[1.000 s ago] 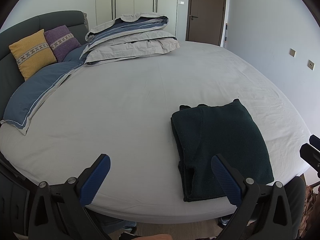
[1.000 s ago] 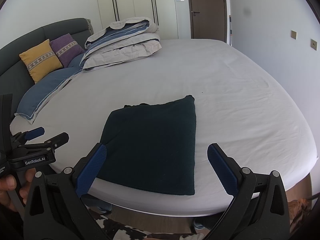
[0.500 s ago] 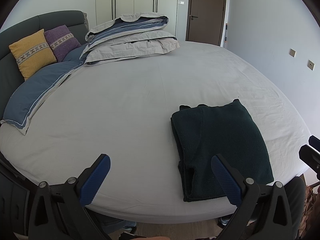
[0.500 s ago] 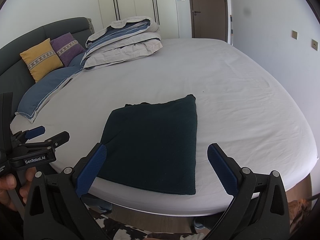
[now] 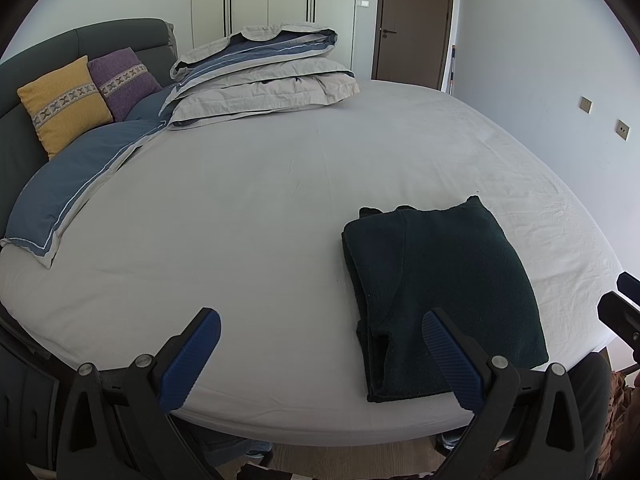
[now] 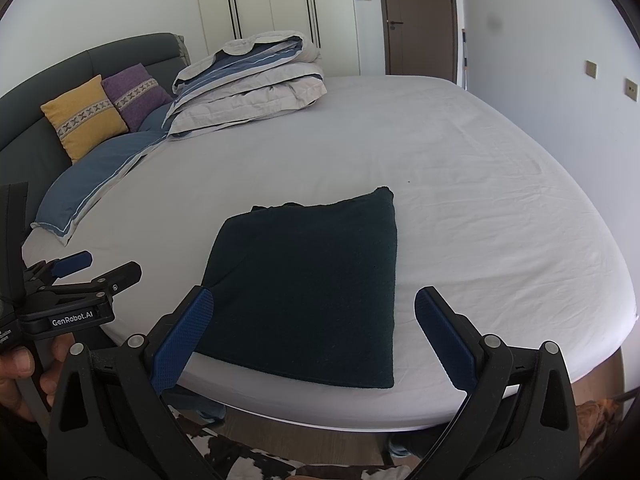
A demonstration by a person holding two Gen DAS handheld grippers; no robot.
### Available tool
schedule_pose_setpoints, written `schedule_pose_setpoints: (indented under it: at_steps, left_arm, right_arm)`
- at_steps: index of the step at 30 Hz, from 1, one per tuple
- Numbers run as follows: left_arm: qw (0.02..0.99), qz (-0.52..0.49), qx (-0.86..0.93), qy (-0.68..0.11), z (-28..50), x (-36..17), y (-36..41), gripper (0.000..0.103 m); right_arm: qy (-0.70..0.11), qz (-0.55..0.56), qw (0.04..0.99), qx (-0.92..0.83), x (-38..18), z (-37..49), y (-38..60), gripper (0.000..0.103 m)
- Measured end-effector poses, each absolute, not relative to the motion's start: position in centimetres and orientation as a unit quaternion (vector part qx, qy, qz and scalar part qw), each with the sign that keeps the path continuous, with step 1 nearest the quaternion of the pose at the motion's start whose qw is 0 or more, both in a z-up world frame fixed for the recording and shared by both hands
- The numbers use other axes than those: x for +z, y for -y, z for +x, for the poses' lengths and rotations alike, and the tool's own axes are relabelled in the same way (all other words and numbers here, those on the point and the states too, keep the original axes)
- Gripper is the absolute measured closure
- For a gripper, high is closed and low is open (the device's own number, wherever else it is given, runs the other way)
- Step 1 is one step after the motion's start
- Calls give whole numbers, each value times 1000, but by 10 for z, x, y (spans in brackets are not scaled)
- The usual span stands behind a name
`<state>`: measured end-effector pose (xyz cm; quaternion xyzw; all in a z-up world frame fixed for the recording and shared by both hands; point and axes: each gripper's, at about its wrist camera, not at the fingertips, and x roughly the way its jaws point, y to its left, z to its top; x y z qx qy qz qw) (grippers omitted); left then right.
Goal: Fold small clothes
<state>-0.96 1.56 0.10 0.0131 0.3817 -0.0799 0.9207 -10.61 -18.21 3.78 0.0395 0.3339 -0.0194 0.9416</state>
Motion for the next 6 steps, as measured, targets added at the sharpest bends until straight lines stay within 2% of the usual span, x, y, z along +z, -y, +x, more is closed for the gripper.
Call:
schedule_pose_setpoints:
  at_steps: [6]
  left_arm:
    - [922, 17, -79, -379, -10, 1, -15, 0]
  right_arm:
    - [-335, 39, 941, -19, 37, -106, 183, 0]
